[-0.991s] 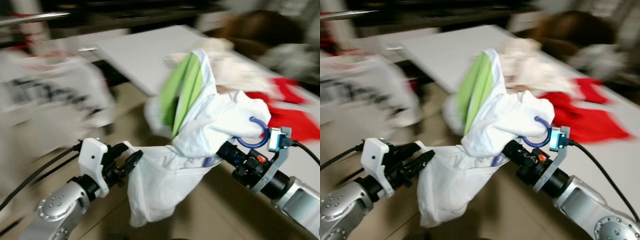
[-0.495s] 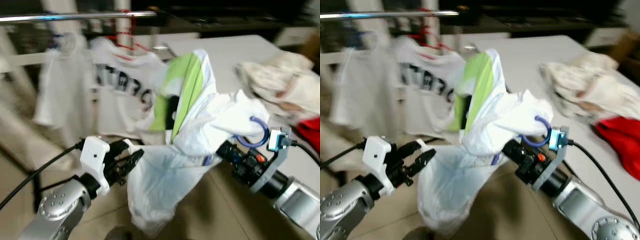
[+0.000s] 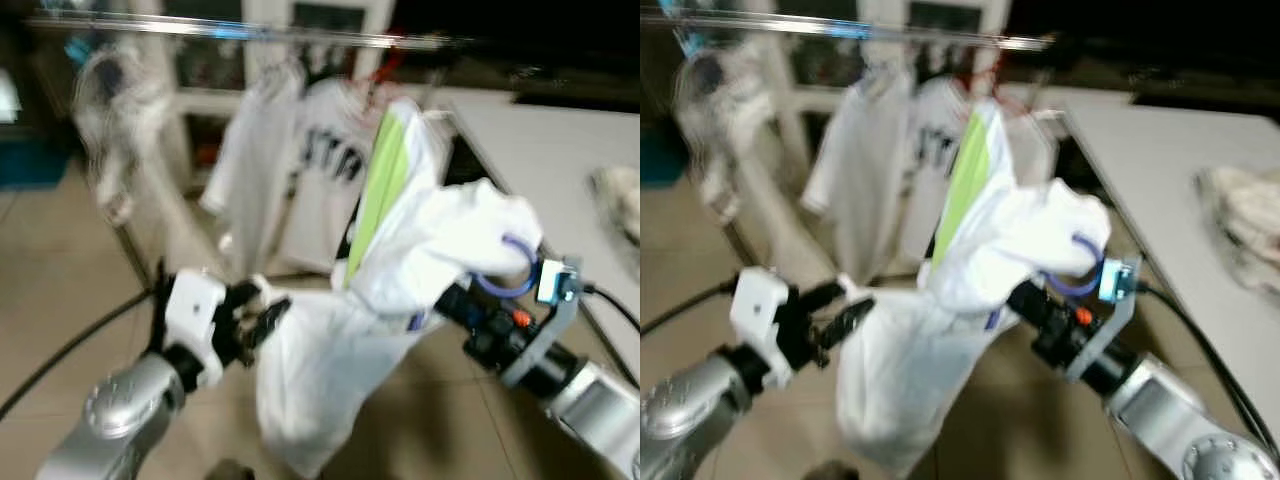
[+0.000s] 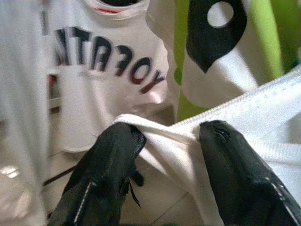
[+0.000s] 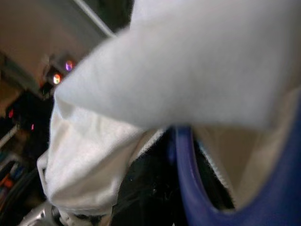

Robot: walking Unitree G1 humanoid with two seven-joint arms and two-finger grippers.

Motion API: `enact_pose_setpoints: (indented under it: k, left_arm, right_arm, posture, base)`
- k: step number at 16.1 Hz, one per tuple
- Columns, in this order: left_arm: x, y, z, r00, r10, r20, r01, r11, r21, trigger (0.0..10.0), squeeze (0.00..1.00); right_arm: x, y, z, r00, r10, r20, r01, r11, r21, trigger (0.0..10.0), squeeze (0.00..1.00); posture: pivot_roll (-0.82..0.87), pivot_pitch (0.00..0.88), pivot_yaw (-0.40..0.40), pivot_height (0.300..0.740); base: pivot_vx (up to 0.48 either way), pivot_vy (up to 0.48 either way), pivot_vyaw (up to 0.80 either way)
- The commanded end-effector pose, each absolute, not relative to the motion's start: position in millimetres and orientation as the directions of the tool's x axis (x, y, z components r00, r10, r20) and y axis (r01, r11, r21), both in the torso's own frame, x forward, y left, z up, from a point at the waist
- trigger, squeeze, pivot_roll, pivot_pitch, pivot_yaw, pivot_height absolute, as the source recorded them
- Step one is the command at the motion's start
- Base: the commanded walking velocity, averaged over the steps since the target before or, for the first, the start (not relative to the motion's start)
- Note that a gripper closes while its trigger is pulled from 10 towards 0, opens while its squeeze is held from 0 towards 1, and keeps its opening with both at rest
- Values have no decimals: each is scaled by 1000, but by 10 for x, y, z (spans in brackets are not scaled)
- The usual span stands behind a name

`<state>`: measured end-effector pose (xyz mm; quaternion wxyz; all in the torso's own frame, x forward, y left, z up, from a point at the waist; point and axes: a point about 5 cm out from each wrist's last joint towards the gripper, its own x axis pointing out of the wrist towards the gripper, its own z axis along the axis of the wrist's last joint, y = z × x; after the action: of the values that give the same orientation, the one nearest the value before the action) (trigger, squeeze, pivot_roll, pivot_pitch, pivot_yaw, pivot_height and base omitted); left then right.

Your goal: Hang hanger

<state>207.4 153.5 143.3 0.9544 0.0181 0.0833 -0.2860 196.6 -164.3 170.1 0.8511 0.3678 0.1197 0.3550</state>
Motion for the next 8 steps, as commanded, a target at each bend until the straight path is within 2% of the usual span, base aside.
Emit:
enact_pose_setpoints:
  k: [1, 4, 6, 8]
  left_arm:
    - [2099, 1603, 1469, 854, -494, -162, 504, 863, 24, 10000, 0]
    - [2103, 1601, 1466, 852, -497, -166, 508, 861, 27, 10000, 0]
    - [2114, 1597, 1456, 849, -500, -171, 511, 859, 29, 10000, 0]
    - [2130, 1614, 1400, 855, -475, -206, 492, 870, 33, 10000, 0]
  right_arm:
    - [1936, -1650, 1702, 706, 707, 26, -521, 494, 696, 10000, 0]
    - [1947, -1656, 1687, 712, 702, 16, -517, 509, 688, 10000, 0]
    - [1973, -1678, 1649, 730, 683, -20, -500, 553, 667, 10000, 0]
    - [2077, -1755, 1542, 798, 591, -115, -411, 674, 614, 10000, 0]
  posture:
    - [-167, 77, -133, 740]
    - [-169, 76, -130, 740]
    - [-170, 75, -128, 740]
    - [-171, 74, -125, 740]
  base:
    - [0, 0, 800]
    - [0, 0, 800]
    - [0, 0, 800]
    - [0, 0, 800]
